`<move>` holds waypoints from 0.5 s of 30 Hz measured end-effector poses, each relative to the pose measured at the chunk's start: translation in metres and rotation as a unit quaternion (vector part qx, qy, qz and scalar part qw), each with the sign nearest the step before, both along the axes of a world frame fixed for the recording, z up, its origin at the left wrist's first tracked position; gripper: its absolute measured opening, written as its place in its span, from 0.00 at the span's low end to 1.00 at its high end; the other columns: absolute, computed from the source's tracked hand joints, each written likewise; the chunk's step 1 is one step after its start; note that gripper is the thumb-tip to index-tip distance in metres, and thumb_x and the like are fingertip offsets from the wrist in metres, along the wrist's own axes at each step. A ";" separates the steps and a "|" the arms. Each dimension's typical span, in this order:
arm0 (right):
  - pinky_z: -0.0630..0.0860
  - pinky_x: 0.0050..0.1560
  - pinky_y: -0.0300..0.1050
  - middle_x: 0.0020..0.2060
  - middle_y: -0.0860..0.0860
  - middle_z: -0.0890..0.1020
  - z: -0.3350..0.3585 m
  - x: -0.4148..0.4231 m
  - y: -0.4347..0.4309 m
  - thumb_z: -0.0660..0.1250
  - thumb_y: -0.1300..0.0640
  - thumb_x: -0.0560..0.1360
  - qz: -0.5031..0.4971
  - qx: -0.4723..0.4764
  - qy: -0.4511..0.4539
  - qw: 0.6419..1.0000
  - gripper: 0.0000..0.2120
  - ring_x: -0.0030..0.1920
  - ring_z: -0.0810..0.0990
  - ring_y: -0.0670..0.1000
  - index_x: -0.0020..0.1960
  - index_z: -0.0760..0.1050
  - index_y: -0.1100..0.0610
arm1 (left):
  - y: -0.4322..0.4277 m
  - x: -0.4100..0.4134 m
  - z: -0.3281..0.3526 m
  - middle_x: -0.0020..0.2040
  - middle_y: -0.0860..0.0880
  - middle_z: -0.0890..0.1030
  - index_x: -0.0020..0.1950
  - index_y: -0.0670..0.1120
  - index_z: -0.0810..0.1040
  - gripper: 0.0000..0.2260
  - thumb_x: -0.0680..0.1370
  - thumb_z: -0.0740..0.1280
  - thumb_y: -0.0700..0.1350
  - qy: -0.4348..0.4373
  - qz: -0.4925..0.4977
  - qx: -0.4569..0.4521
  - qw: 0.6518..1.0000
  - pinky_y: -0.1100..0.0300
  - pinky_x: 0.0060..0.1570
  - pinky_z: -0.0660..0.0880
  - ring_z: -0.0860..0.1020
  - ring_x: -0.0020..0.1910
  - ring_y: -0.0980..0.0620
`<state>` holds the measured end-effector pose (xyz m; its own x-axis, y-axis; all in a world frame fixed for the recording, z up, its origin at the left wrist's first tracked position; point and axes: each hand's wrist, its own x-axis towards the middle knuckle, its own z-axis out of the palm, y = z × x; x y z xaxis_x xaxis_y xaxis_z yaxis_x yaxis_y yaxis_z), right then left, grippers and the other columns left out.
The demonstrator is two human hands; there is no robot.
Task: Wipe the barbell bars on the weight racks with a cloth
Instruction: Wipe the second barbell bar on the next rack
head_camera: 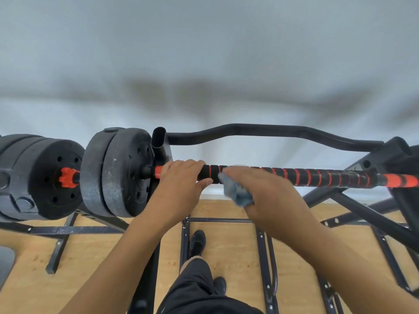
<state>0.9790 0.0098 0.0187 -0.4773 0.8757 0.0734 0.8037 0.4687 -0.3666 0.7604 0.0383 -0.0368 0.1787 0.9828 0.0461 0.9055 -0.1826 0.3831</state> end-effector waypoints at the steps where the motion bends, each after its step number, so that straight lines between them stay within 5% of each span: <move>1: 0.79 0.57 0.44 0.59 0.43 0.81 0.004 -0.001 0.013 0.70 0.60 0.76 -0.030 0.007 0.028 0.999 0.25 0.56 0.79 0.44 0.71 0.73 0.48 | -0.001 0.002 0.000 0.50 0.58 0.78 0.64 0.53 0.76 0.11 0.85 0.62 0.56 0.001 0.004 0.009 1.000 0.54 0.59 0.63 0.72 0.51 0.53; 5: 0.76 0.41 0.44 0.36 0.45 0.78 0.001 -0.021 0.059 0.65 0.61 0.78 -0.080 -0.026 0.081 0.993 0.06 0.35 0.76 0.47 0.49 0.78 0.51 | -0.006 0.005 -0.002 0.47 0.55 0.83 0.61 0.50 0.80 0.10 0.82 0.70 0.51 -0.017 0.019 0.046 0.999 0.54 0.55 0.65 0.79 0.50 0.49; 8: 0.76 0.40 0.48 0.33 0.48 0.78 -0.021 -0.041 0.060 0.64 0.54 0.78 -0.065 -0.086 0.020 0.994 0.08 0.34 0.76 0.50 0.40 0.74 0.51 | -0.011 0.006 -0.009 0.42 0.55 0.84 0.54 0.49 0.83 0.07 0.77 0.76 0.47 -0.020 0.014 0.076 0.997 0.51 0.51 0.70 0.81 0.45 0.47; 11: 0.79 0.57 0.51 0.52 0.49 0.83 -0.034 -0.044 0.035 0.63 0.51 0.79 -0.036 -0.068 0.026 0.997 0.12 0.52 0.81 0.53 0.60 0.79 0.51 | -0.013 0.005 -0.010 0.45 0.55 0.83 0.58 0.51 0.82 0.07 0.80 0.72 0.48 0.001 0.009 0.107 0.994 0.52 0.56 0.69 0.80 0.48 0.49; 13: 0.64 0.74 0.44 0.74 0.49 0.72 -0.031 -0.035 0.018 0.63 0.52 0.82 -0.015 -0.059 -0.017 0.998 0.25 0.74 0.69 0.50 0.78 0.66 0.51 | -0.014 0.005 -0.009 0.47 0.55 0.82 0.61 0.51 0.79 0.09 0.83 0.67 0.50 0.037 0.004 0.105 0.994 0.54 0.58 0.67 0.79 0.50 0.49; 15: 0.50 0.75 0.37 0.80 0.44 0.58 -0.025 -0.026 0.005 0.62 0.53 0.83 0.008 -0.047 -0.043 0.998 0.30 0.80 0.54 0.44 0.82 0.55 0.49 | -0.014 0.006 -0.008 0.48 0.55 0.83 0.61 0.51 0.80 0.10 0.83 0.67 0.52 0.032 0.005 0.110 0.993 0.54 0.58 0.66 0.79 0.51 0.50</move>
